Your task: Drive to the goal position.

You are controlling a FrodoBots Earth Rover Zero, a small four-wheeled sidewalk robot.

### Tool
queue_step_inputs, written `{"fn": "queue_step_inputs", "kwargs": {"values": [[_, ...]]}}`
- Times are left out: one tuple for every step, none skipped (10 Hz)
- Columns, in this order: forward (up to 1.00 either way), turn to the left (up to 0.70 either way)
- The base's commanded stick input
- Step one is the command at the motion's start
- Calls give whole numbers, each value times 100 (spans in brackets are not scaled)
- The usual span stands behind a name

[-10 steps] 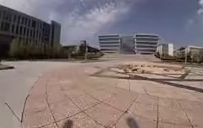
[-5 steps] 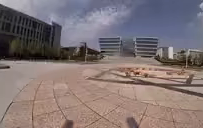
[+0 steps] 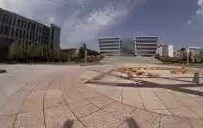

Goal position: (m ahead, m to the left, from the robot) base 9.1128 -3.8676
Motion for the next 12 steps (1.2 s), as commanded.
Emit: {"fn": "queue_step_inputs", "kwargs": {"values": [[70,0],[70,0],[70,0],[70,0],[70,0],[70,0],[70,0],[70,0],[70,0],[70,0],[70,11],[70,27]]}}
